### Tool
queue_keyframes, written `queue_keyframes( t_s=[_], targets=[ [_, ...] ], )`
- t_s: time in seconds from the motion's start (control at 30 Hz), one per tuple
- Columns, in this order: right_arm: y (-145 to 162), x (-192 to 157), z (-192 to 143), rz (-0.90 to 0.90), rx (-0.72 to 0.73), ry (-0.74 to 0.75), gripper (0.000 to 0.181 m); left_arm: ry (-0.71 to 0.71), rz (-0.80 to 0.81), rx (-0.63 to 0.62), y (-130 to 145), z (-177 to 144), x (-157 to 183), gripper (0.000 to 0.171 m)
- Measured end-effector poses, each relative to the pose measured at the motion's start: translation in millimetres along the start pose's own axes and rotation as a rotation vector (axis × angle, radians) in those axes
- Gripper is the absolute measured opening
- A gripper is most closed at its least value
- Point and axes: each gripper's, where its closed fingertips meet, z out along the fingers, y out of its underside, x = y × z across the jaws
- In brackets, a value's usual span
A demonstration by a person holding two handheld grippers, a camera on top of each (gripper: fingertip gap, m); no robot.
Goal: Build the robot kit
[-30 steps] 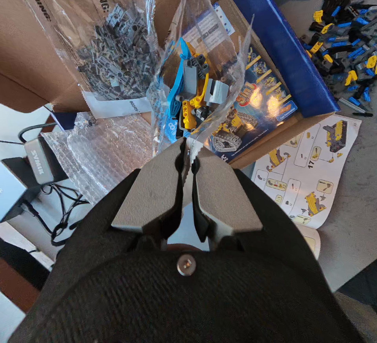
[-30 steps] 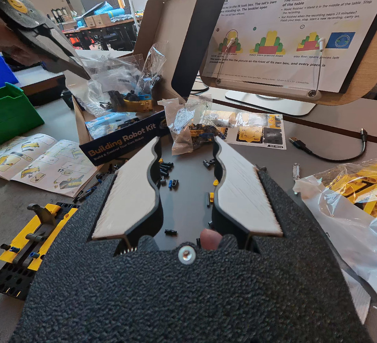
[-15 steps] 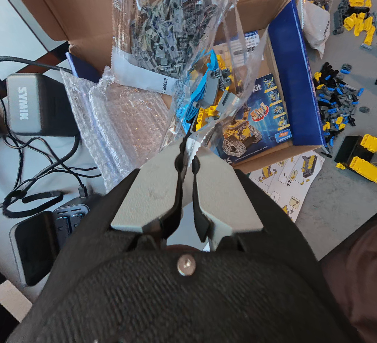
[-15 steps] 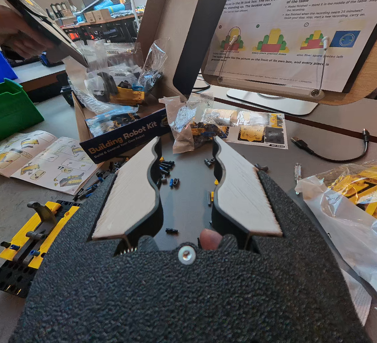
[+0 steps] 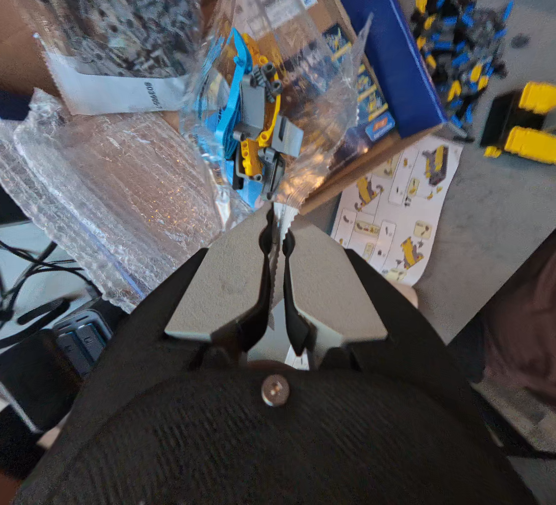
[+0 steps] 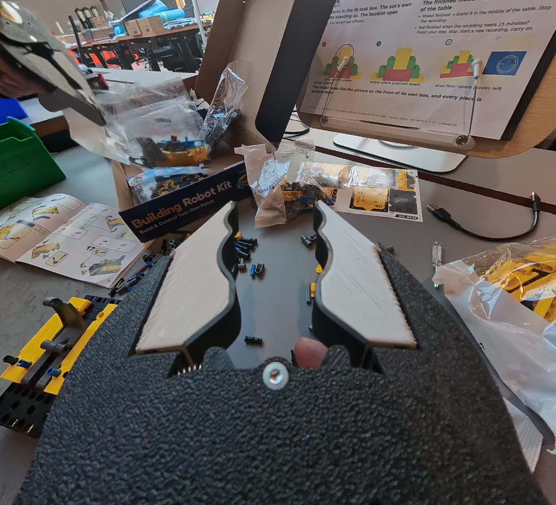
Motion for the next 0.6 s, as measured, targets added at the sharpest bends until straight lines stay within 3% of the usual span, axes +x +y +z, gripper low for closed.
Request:
queue_keyframes(
  t_s=[0.13,0.3,0.47,0.6],
  targets=[
    [0.6,-1.0,0.8,0.008,-0.002,-0.008,0.048,-0.085,0.192,-0.153,28.2,-2.2,17.1,0.0],
    [3.7,-4.0,3.8,-0.007,-0.016,-0.009,0.048,-0.208,0.192,-0.217,43.6,-12.0,-4.0,0.007],
    [2.4,-1.3,2.9,0.001,-0.009,-0.002,0.048,-0.149,0.117,-0.14,34.6,-17.4,5.0,0.038],
    [-4.5,-0.3,-1.3,0.01,0.023,-0.011,0.051,-0.098,0.036,-0.013,11.5,-44.8,7.7,0.064]
  ],
)
